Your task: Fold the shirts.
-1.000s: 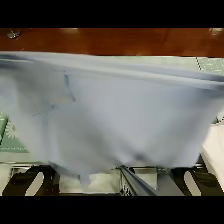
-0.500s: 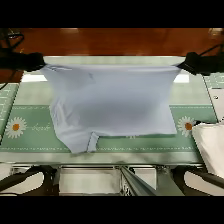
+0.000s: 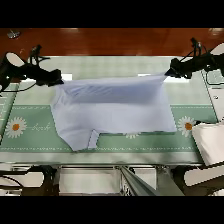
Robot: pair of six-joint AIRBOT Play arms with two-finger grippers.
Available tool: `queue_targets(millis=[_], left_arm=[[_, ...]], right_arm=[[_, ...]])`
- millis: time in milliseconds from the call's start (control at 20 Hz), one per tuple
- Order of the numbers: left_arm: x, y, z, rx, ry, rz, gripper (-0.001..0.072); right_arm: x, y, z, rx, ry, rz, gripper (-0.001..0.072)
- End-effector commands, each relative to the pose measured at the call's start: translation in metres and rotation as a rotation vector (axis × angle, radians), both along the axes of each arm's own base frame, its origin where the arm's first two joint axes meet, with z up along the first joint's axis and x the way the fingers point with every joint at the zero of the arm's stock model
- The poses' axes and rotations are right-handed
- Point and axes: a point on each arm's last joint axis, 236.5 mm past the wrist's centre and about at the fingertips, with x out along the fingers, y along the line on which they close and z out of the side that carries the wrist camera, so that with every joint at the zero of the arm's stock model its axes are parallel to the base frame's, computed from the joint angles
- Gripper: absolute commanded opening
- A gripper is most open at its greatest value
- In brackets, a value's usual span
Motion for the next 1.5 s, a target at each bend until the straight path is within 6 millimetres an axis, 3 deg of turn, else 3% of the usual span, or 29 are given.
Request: queue_targets(millis=[0,50,100,150,200,300,400,500,550,650,750,850,1000,1200,1350,1450], left_arm=[[-0.046,-0.008,-0.046,-0.008,0.173,-0.081,0.0032],[-0.053,-0.008,-0.057,-0.014,0.209,-0.075,0.0035],[-0.06,-0.008,-0.065,-0.019,0.249,-0.067,0.0146],[-0.067,-0.006,-0.065,-0.014,0.283,-0.084,0.059],[-0.072,0.003,-0.062,0.008,0.31,-0.094,0.0701],[-0.081,0.031,-0.044,0.063,0.337,-0.1,0.0701],[-0.096,0.061,-0.026,0.077,0.329,-0.036,0.0701],[-0.132,0.083,-0.025,0.053,0.345,0.057,0.0701],[-0.155,0.087,-0.031,0.013,0.358,0.117,0.07],[-0.189,0.072,-0.043,-0.152,0.333,0.235,0.07],[-0.198,0.055,-0.04,-0.316,0.274,0.375,0.07],[-0.219,0.034,-0.053,-0.351,0.311,0.365,0.07],[-0.247,0.001,-0.069,-0.368,0.411,0.305,0.07],[-0.263,-0.026,-0.075,-0.351,0.462,0.205,0.07],[-0.26,-0.039,-0.087,-0.329,0.436,0.213,0.07],[-0.255,-0.058,-0.085,-0.369,0.402,0.189,0.0672]], right_arm=[[-0.034,-0.011,-0.044,-0.089,0.143,0.054,0.0017],[-0.033,-0.006,-0.054,-0.072,0.144,0.03,0.0018],[-0.032,-0.002,-0.059,-0.055,0.149,0.003,0.0094],[-0.031,-0.001,-0.058,-0.046,0.158,-0.017,0.0471],[-0.033,-0.005,-0.051,-0.046,0.159,-0.014,0.0628],[-0.048,-0.028,-0.03,-0.077,0.178,-0.015,0.0628],[-0.085,-0.074,-0.01,-0.2,0.226,-0.03,0.0628],[-0.125,-0.106,-0.001,-0.269,0.215,-0.119,0.0627],[-0.141,-0.105,-0.001,-0.24,0.169,-0.186,0.0627],[-0.172,-0.077,-0.009,-0.129,0.068,-0.264,0.0626],[-0.197,-0.048,-0.021,-0.049,0.0,-0.316,0.0626],[-0.216,-0.023,-0.031,0.034,0.001,-0.341,0.0626],[-0.226,-0.002,-0.035,0.111,0.007,-0.321,0.0626],[-0.222,-0.001,-0.031,0.129,-0.006,-0.335,0.0625],[-0.221,-0.005,-0.03,0.117,-0.009,-0.34,0.0626],[-0.233,-0.042,-0.037,0.007,0.051,-0.408,0.0626]])
